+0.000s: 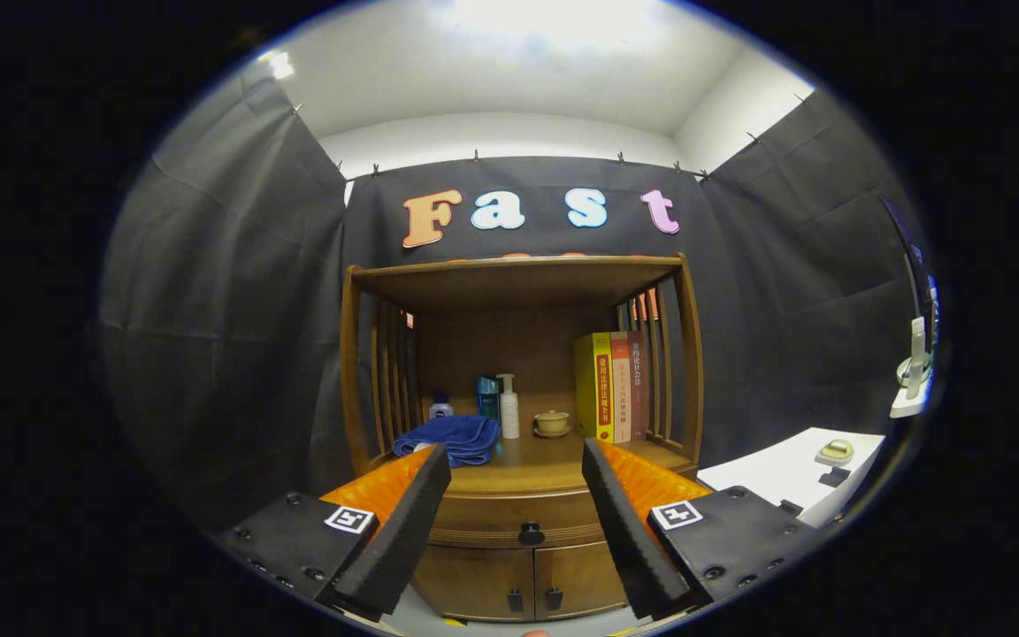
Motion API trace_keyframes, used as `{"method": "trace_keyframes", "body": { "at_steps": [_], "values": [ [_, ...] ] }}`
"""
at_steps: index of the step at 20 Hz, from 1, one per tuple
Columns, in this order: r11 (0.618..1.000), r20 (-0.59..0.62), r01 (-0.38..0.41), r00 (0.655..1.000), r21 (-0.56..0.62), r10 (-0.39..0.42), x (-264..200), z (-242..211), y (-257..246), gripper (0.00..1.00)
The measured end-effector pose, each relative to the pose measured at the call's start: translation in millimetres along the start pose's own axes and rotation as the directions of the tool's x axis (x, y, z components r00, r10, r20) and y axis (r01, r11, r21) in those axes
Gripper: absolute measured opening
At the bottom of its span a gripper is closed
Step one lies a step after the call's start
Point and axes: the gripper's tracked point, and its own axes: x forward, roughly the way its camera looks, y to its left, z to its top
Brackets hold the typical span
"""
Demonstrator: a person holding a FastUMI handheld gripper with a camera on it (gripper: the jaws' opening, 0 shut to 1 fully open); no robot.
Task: Pull open the drawer, take out the items inside it, and place them on the countertop above the cabinet.
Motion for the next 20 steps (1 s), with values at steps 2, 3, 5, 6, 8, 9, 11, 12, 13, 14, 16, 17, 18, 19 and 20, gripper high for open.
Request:
{"method": "trace_keyframes", "body": {
  "at_steps": [2,3,5,6,8,9,11,12,13,14,16,17,18,19,20],
  "values": [
    [1.000,-0.003,-0.001,1.000,-0.002,0.001,1.7,-1.4,0.2,0.98],
    [1.000,-0.008,-0.001,1.000,-0.003,0.001,2.1,-3.0,-0.4,0.98],
    [1.000,-0.002,0.002,1.000,-0.001,-0.002,1.9,-1.2,-0.9,0.98],
    [1.000,-0.002,0.002,1.000,-0.003,-0.002,1.8,-1.7,-0.7,0.98],
    [1.000,-0.006,0.002,1.000,-0.004,-0.002,2.2,-3.7,-1.0,0.98],
    [1.000,-0.005,0.003,1.000,-0.002,-0.003,2.9,-3.7,-1.1,0.98],
    [1.000,-0.013,0.000,1.000,-0.002,0.000,2.6,-5.9,-0.6,0.98],
    [1.000,-0.010,0.002,1.000,-0.001,-0.002,2.2,-4.4,-1.0,0.98],
    [1.000,-0.007,0.004,1.000,0.001,-0.004,2.3,-3.2,-1.8,0.98],
    [1.000,-0.004,0.004,1.000,0.001,-0.004,2.7,-2.5,-1.5,0.98],
    [1.000,-0.006,0.004,1.000,-0.002,-0.004,2.7,-3.2,-1.8,0.98],
    [1.000,-0.005,0.006,1.000,-0.002,-0.006,2.2,-2.9,-2.7,0.98],
    [1.000,-0.004,0.007,1.000,-0.003,-0.007,1.8,-2.2,-2.6,0.98],
    [1.000,-0.006,0.004,1.000,-0.003,-0.004,2.7,-2.3,-1.8,0.98],
    [1.000,-0.008,0.003,1.000,-0.004,-0.003,2.9,-3.6,-1.6,0.98]
  ]
}}
